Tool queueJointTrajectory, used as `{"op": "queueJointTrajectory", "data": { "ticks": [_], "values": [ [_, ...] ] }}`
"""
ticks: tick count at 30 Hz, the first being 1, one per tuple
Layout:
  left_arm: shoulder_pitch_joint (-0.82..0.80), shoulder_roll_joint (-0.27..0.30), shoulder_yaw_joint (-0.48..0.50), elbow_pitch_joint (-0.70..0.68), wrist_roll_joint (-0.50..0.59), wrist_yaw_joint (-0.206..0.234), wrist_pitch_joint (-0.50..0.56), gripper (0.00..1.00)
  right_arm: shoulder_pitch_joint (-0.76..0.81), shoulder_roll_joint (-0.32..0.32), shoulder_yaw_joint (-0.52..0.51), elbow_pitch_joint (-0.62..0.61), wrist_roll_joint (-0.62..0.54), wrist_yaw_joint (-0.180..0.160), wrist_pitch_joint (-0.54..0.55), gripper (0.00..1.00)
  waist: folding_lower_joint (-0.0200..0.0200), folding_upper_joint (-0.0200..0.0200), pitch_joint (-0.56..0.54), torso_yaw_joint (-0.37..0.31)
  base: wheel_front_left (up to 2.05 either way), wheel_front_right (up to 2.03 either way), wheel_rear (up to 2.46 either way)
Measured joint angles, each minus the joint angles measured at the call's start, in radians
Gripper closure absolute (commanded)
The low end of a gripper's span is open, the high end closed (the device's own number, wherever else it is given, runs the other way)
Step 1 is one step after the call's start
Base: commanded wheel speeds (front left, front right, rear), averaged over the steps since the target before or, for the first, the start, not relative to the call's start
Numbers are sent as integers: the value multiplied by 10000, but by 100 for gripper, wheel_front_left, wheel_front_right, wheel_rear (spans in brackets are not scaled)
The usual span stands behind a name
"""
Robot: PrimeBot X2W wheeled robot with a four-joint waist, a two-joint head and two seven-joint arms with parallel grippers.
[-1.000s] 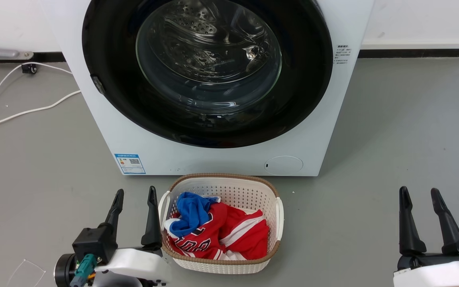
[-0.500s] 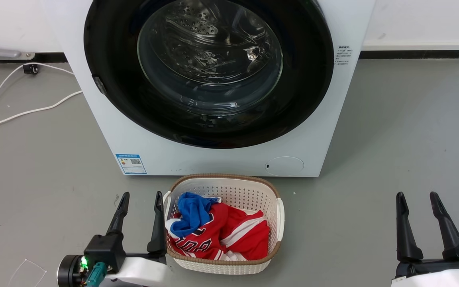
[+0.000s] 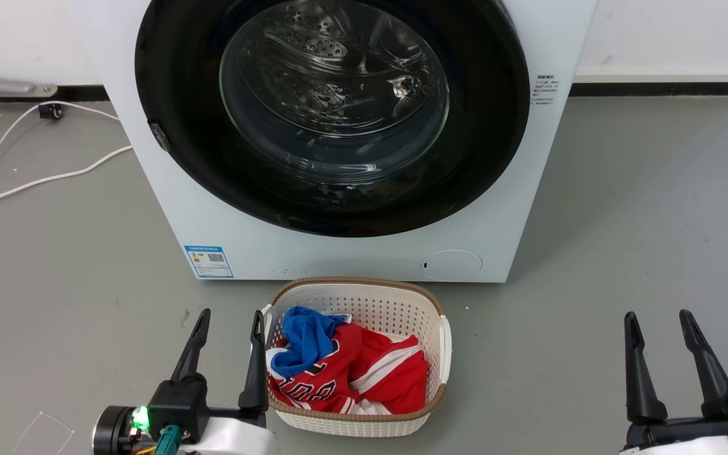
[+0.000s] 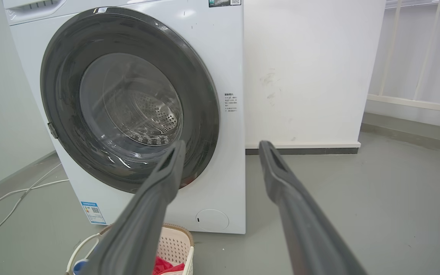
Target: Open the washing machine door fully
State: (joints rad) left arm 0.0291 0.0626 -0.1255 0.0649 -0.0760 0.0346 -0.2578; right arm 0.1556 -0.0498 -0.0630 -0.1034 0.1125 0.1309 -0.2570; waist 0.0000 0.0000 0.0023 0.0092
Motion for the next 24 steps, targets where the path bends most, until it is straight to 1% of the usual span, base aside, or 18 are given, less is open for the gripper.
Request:
{"op": "queueJointTrajectory", "data": {
  "ticks": [4,12,24],
  "values": [
    [31,-36,69,23,188,-84,-40,0,47,0,-33,8,-65,0,-56,0,0,0,-7,8,0,0,0],
    [33,-86,253,81,132,-215,-52,0,83,0,-69,138,144,0,-58,0,0,0,-2,36,0,0,0],
    [63,-104,328,169,117,-255,-52,0,83,-2,-50,316,265,0,-59,0,0,0,-23,18,0,0,0]
  ]
}}
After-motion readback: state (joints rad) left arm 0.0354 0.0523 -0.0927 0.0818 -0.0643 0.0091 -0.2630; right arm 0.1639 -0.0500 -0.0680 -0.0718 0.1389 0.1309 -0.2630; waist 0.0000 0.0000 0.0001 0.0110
